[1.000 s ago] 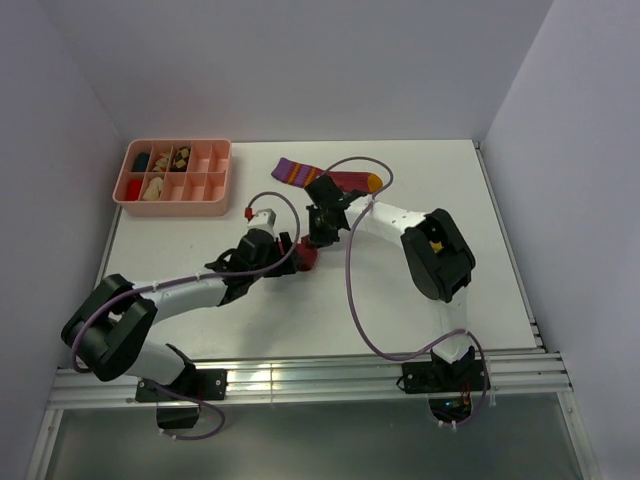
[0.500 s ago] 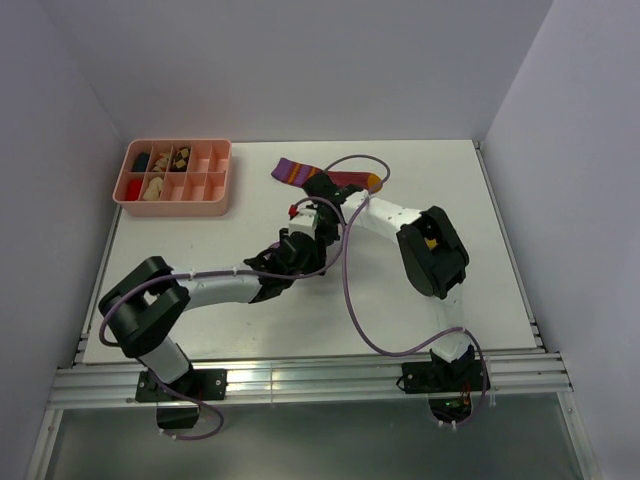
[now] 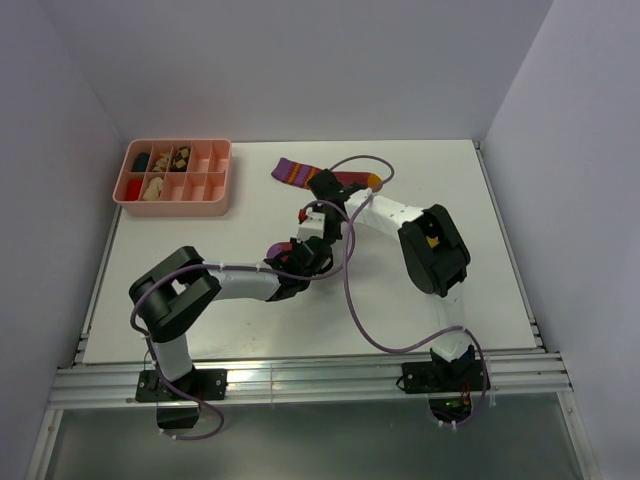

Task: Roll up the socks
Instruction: Roll the sock at the center of the board.

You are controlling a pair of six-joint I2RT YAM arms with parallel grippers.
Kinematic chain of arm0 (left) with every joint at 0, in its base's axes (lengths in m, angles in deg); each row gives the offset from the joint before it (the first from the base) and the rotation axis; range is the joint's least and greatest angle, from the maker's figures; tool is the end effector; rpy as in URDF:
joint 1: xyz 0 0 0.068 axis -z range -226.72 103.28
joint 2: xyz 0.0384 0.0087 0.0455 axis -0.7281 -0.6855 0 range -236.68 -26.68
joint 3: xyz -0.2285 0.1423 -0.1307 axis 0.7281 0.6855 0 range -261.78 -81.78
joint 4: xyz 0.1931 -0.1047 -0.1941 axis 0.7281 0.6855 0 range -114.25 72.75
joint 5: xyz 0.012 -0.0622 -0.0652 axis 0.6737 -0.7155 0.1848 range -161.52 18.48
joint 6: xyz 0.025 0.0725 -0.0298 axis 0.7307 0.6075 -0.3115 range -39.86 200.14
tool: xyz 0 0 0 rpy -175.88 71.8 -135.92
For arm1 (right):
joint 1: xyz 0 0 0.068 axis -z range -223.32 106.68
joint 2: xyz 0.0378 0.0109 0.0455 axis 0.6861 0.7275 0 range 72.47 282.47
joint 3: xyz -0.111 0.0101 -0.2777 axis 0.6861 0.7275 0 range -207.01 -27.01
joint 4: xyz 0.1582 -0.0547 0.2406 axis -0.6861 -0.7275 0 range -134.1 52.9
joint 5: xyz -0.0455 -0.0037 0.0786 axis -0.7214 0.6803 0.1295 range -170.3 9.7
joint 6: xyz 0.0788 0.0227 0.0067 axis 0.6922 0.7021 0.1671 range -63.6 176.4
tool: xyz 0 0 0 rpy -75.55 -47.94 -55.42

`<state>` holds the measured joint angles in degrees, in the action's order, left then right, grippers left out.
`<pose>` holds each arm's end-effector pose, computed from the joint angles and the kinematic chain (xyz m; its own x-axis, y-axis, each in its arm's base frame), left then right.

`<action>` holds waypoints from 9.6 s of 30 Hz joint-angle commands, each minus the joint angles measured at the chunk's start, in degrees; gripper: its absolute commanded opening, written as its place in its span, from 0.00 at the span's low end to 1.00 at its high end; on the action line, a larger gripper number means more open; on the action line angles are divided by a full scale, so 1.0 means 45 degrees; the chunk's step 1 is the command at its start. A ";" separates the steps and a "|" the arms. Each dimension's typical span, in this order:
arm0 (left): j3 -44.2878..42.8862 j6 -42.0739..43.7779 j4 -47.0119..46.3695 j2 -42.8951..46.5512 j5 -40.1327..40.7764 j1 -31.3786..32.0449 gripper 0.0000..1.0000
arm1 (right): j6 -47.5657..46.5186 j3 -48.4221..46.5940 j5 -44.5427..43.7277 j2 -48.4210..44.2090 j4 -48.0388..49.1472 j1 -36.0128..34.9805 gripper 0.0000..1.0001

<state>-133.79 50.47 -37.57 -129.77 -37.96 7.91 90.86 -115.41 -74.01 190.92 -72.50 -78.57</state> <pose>0.2715 -0.3142 0.1363 -0.5191 0.0187 -0.8545 0.1952 0.9759 -0.0972 0.3958 0.2892 0.1499 -0.9581 0.0116 -0.2861 -0.0833 0.9447 0.3171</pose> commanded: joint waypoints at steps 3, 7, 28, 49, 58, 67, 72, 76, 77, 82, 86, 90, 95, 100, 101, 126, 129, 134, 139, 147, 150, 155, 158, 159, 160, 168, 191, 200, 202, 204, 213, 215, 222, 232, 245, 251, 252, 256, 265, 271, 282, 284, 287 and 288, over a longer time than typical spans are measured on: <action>-0.0319 -0.0320 0.1455 -0.0802 -0.0582 0.0067 0.01 | 0.0018 0.0835 0.0438 0.0064 -0.0221 -0.0293 0.00; 0.0189 -0.0866 0.1730 0.0014 -0.1050 -0.0089 0.01 | 0.0679 0.1654 0.1414 -0.0812 0.1511 -0.0118 0.00; 0.6087 -0.6940 -0.2448 0.3514 -0.9974 -0.6064 0.01 | 0.2069 0.6246 0.3174 -0.4039 0.9213 0.0606 0.80; 0.8022 -0.9695 -0.3836 0.2304 -1.1188 -0.7492 0.01 | 0.1991 0.5114 0.4638 -0.1187 1.0131 -0.0625 0.78; 0.8081 -0.9677 -0.3973 0.2147 -1.1383 -0.7609 0.01 | 0.2089 0.4763 0.5224 -0.0093 1.0777 -0.0664 0.44; 0.6483 -0.7649 -0.2570 0.2087 -1.1015 -0.7453 0.38 | 0.0431 0.4314 0.4136 -0.0638 0.8534 -0.0547 0.00; 0.5251 -0.6222 -0.0869 0.2926 -0.9824 -0.7394 0.64 | -0.0917 0.3767 0.2045 -0.1381 0.5745 -0.0274 0.00; 0.3672 -0.4643 -0.0069 0.3220 -0.8849 -0.7180 0.67 | -0.1465 0.2948 0.0364 -0.1635 0.4002 -0.0195 0.00; 0.3396 -0.4366 0.0320 0.3260 -0.8555 -0.6889 0.67 | -0.1582 0.2771 -0.0122 -0.1558 0.3303 -0.0176 0.00; 0.2865 -0.3039 0.0637 0.4001 -0.6797 -0.5581 0.68 | -0.1642 0.1328 -0.1063 -0.0972 0.1190 -0.0195 0.00; 0.3022 -0.2352 0.0480 0.4665 -0.4536 -0.3806 0.69 | -0.1427 0.0506 -0.1201 -0.0213 -0.0178 -0.0195 0.00; 0.2847 -0.2060 0.0266 0.4667 -0.3205 -0.2670 0.71 | -0.1115 -0.0217 -0.1298 0.0336 -0.1408 -0.0273 0.00; 0.1794 -0.1298 0.0244 0.3653 -0.2051 -0.1343 0.71 | -0.0783 -0.0687 -0.1182 0.0921 -0.2055 -0.0332 0.00; 0.0758 -0.0868 0.0245 0.2500 -0.0954 -0.0715 0.68 | -0.0763 -0.1058 -0.1123 0.1138 -0.2504 -0.0410 0.00; 0.0563 -0.0829 0.0323 0.2150 -0.0954 -0.0715 0.67 | -0.0763 -0.1039 -0.1046 0.1138 -0.2544 -0.0429 0.00; 0.1048 -0.2819 0.2395 0.1208 -0.2162 -0.1024 0.01 | 0.1558 0.2454 0.1766 -0.1727 0.2412 0.0233 0.28; 0.1926 -0.3347 0.1752 0.1910 -0.3354 -0.1514 0.01 | 0.2028 0.3451 0.2080 -0.2802 0.4189 0.0604 0.48; 0.3604 -0.4555 0.0345 0.3062 -0.6181 -0.3134 0.01 | 0.2518 0.5090 0.2236 -0.4114 0.7000 0.0879 0.67; 0.4993 -0.5963 -0.1019 0.3533 -0.8100 -0.4814 0.01 | 0.2460 0.5660 0.2977 -0.4058 0.7827 0.0860 0.78; 0.6245 -0.7468 -0.2254 0.2930 -1.0053 -0.6220 0.01 | 0.2440 0.5817 0.3798 -0.2888 0.8959 0.0352 0.79; 0.6362 -0.7722 -0.2605 0.2363 -1.0426 -0.6437 0.01 | 0.2635 0.5953 0.3994 -0.2575 0.9583 0.0137 0.79; 0.6519 -0.7898 -0.2977 0.1757 -1.0798 -0.6788 0.01 | 0.2713 0.5719 0.4325 -0.1813 0.9760 0.0059 0.78; 0.6499 -0.7937 -0.3113 0.1367 -1.1031 -0.6964 0.01 | 0.2889 0.5797 0.4443 -0.1286 1.0188 0.0059 0.77; 0.6538 -0.7976 -0.3152 0.1288 -1.1090 -0.7023 0.01 | 0.2948 0.5816 0.4637 -0.1187 1.0326 0.0059 0.76; 0.6615 -0.8015 -0.3308 0.1133 -1.1149 -0.7042 0.01 | 0.2968 0.5778 0.4677 -0.1090 1.0404 0.0059 0.75; 0.6675 -0.7919 -0.3739 0.0604 -1.1735 -0.7336 0.01 | 0.3105 0.6051 0.5165 -0.0503 1.1615 0.0078 0.45; 0.4117 -0.2999 0.1689 0.5134 -0.4318 -0.4780 0.75 | 0.0117 0.1541 -0.0126 -0.0719 0.1345 -0.0058 0.00; 0.2009 -0.1669 0.2003 0.4141 -0.1463 -0.2025 0.74 | 0.0057 -0.0745 -0.1181 0.0510 -0.1605 -0.0449 0.00; 0.1347 -0.1474 0.1887 0.3557 -0.1267 -0.1595 0.74 | 0.0077 -0.1057 -0.1182 0.0707 -0.1995 -0.0488 0.00; 0.1032 -0.1376 0.1692 0.3203 -0.1228 -0.1282 0.74 | 0.0136 -0.1175 -0.1084 0.0942 -0.2133 -0.0508 0.00; -0.0238 -0.0732 0.0968 0.1134 -0.0428 -0.0637 0.71 | 0.0389 -0.1156 -0.0869 0.1138 -0.2251 -0.0508 0.00; -0.0453 -0.0614 0.1046 0.0801 -0.0213 -0.0520 0.70 | 0.0429 -0.1195 -0.0811 0.1216 -0.2290 -0.0527 0.00; -0.1292 -0.0183 0.1416 -0.0546 0.0959 -0.0168 0.65 | 0.0526 -0.1235 -0.0538 0.1333 -0.2291 -0.0605 0.00; -0.0554 -0.1237 0.2257 -0.0511 -0.0521 -0.0246 0.01 | 0.1578 0.0501 0.0906 -0.0069 0.0162 -0.0431 0.05; 0.2572 -0.3581 0.0383 0.1990 -0.6109 -0.3368 0.01 | 0.3338 0.5130 0.2353 -0.3314 0.7101 0.0566 0.61; 0.3490 -0.4636 -0.0398 0.2089 -0.7886 -0.4520 0.01 | 0.3651 0.6519 0.2880 -0.3296 0.8978 0.0801 0.72; 0.3723 -0.4850 -0.0534 0.2030 -0.8139 -0.4697 0.01 | 0.3651 0.6655 0.3016 -0.3218 0.9134 0.0820 0.72; 0.3979 -0.5222 -0.0828 0.1796 -0.8845 -0.5206 0.01 | 0.3748 0.6949 0.3291 -0.2828 1.0147 0.0820 0.72; 0.4175 -0.5496 -0.0848 0.1093 -0.9704 -0.5792 0.01 | 0.4159 0.6774 0.4032 -0.1773 1.1401 0.1055 0.70; 0.4077 -0.5457 -0.0790 0.0488 -1.0211 -0.5851 0.01 | 0.4042 0.6579 0.4716 -0.1246 1.2396 0.1055 0.68; 0.3882 -0.5204 -0.0868 -0.0061 -1.0817 -0.5988 0.10 | 0.3497 0.6754 0.5322 -0.0522 1.2790 0.1055 0.02; 0.3882 -0.5048 -0.0848 0.0269 -1.0682 -0.5988 0.25 | 0.3340 0.6812 0.5166 -0.0561 1.2593 0.1055 0.00; 0.3804 -0.4600 -0.0480 0.1146 -0.9846 -0.5988 0.52 | 0.3027 0.6813 0.4991 -0.0678 1.2261 0.1035 0.00; 0.3746 -0.4463 -0.0303 0.1421 -0.9570 -0.5988 0.57 | 0.2910 0.6793 0.4971 -0.0679 1.2087 0.1035 0.00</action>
<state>-118.38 25.36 -51.63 -124.98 -85.46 -19.98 106.79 -85.01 -49.49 186.77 -16.41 -72.97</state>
